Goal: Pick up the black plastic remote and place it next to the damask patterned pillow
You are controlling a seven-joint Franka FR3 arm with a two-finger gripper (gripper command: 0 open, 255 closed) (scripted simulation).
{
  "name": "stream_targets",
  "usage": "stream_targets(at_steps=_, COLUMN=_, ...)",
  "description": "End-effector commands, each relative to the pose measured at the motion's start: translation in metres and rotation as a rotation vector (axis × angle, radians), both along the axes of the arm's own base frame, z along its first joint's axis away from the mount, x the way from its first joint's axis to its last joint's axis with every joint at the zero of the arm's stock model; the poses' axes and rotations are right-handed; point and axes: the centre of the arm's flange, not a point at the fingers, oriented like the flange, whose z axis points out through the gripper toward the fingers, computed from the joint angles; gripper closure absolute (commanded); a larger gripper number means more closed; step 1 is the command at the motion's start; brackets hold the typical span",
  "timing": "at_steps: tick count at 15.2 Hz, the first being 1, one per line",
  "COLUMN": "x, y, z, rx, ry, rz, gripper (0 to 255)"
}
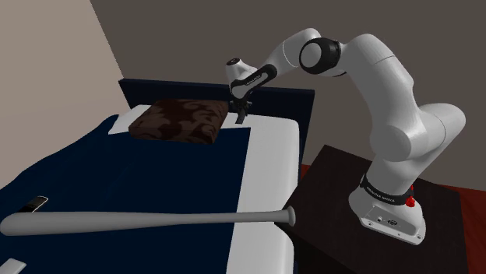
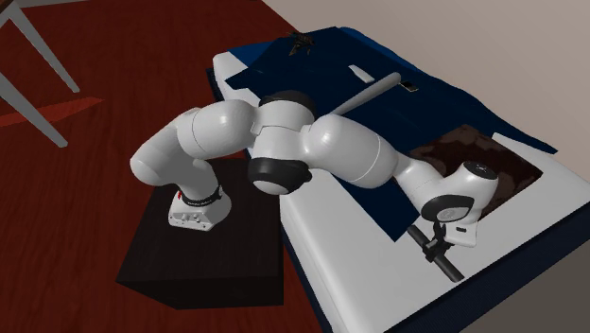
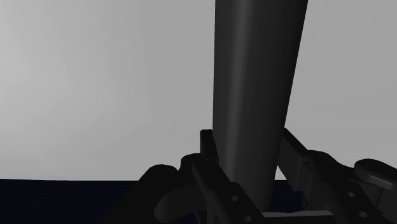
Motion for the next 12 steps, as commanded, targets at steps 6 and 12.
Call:
stream_targets(at_steps=6, x=0.0, y=0.0, z=0.0, rx=0.0, ry=0.0, rz=0.0, gripper=0)
stream_targets(at_steps=12, x=-0.002, y=0.009, z=0.039, rx=0.0, ry=0.0, rz=0.0, gripper=0)
